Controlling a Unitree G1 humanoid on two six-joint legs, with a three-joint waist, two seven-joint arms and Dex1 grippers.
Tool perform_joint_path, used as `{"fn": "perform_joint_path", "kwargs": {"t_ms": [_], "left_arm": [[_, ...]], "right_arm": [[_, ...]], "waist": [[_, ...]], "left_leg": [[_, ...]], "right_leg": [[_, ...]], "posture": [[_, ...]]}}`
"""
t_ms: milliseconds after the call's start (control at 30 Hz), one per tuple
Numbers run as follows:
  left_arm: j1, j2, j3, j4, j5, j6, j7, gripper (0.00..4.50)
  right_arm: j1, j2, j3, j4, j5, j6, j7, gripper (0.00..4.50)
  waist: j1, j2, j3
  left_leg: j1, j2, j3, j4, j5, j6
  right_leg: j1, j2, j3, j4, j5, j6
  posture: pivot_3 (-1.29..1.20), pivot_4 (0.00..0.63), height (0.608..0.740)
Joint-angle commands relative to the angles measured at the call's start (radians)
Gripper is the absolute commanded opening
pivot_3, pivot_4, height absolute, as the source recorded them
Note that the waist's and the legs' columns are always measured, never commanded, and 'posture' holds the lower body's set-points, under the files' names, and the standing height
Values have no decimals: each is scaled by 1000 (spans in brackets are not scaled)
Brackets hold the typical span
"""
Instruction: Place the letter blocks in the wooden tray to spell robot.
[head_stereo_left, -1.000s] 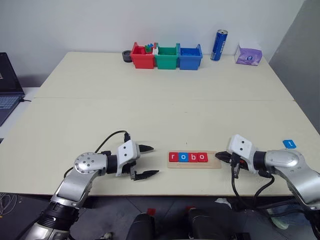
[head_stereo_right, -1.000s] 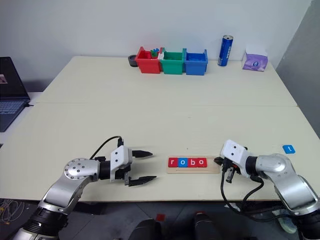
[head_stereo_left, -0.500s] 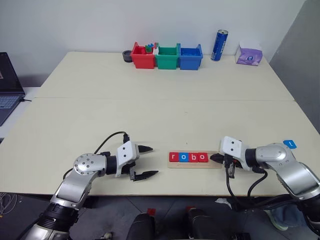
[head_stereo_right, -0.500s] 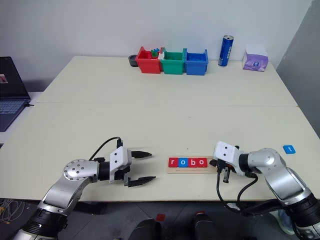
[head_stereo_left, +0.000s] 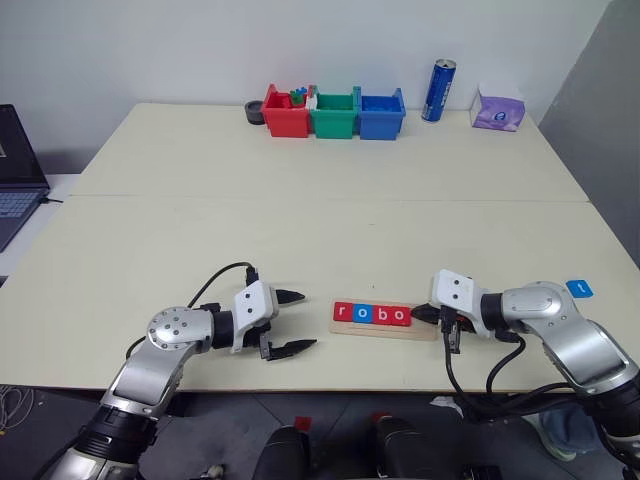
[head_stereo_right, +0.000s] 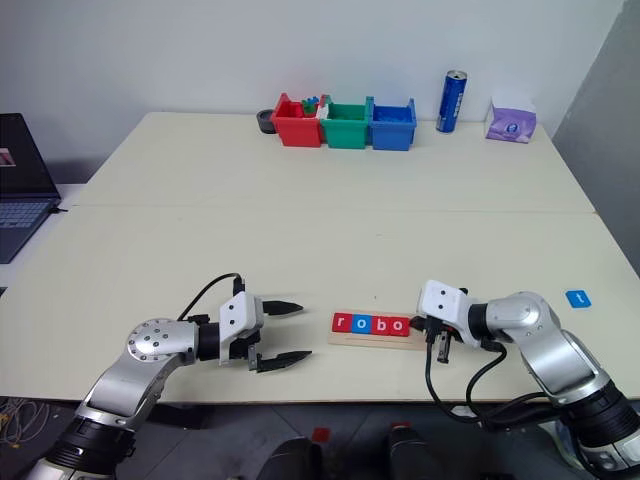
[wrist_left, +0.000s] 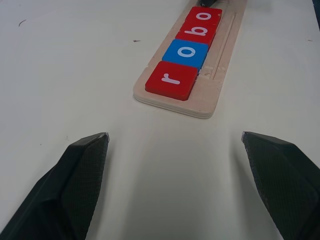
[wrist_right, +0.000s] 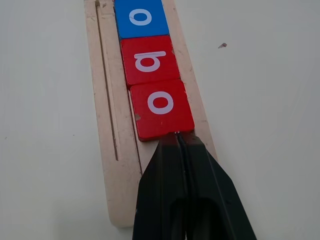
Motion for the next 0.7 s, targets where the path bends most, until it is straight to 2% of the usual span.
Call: {"fn": "perform_joint_path", "kwargs": {"t_ms": [33, 133, 233, 333, 433, 567, 700], "left_arm": [[-1, -5, 8, -41, -8, -4, 3, 4500], [0, -8, 6, -47, -7, 0, 4, 4500], [-2, -14, 4, -51, -8, 4, 8, 4500], [5, -17, 7, -56, -12, 2, 9, 4500], [7, -20, 6, -48, -14, -7, 0, 4500], [-8, -30, -9, -26, -6, -19, -10, 4500], [-26, -38, -19, -14, 0, -19, -16, 4500]], "right_arm": [[-21, -16, -41, -17, -2, -16, -4, 53], [13, -45, -139, -66, 63, 42, -4, 53], [63, -12, -309, -80, 103, 93, -106, 598], [140, 67, -504, -70, 104, 105, -269, 1649], [194, 192, -680, -57, 65, 80, -489, 2717], [263, 270, -786, -7, 57, 59, -603, 4066], [277, 272, -807, 81, 60, 31, -635, 4066]], "waist": [[0, 0, 0], [1, 0, 0], [2, 0, 0], [4, -1, -1], [4, -1, -1], [3, 0, -1], [0, 0, -1]], "left_leg": [[0, 0, 0, 0, 0, 0], [0, 0, 0, 0, 0, 0], [0, 0, 0, 0, 0, 0], [-1, -1, 0, 0, 0, 0], [-1, -1, 0, 0, 0, 0], [0, -1, 1, 0, 0, 0], [0, -1, 3, 0, 0, 0]], "right_leg": [[0, 0, 0, 0, 0, 0], [0, 0, 0, 0, 0, 0], [0, 0, 0, 0, 1, -1], [0, 0, 0, 0, 2, -3], [0, 0, 0, 0, 2, -3], [0, 0, 1, 1, 2, -3], [0, 0, 1, 1, 2, -3]], "posture": [[0, 150, 740], [0, 150, 740], [0, 150, 740], [0, 150, 740], [0, 150, 740], [0, 150, 740], [0, 150, 740]]}}
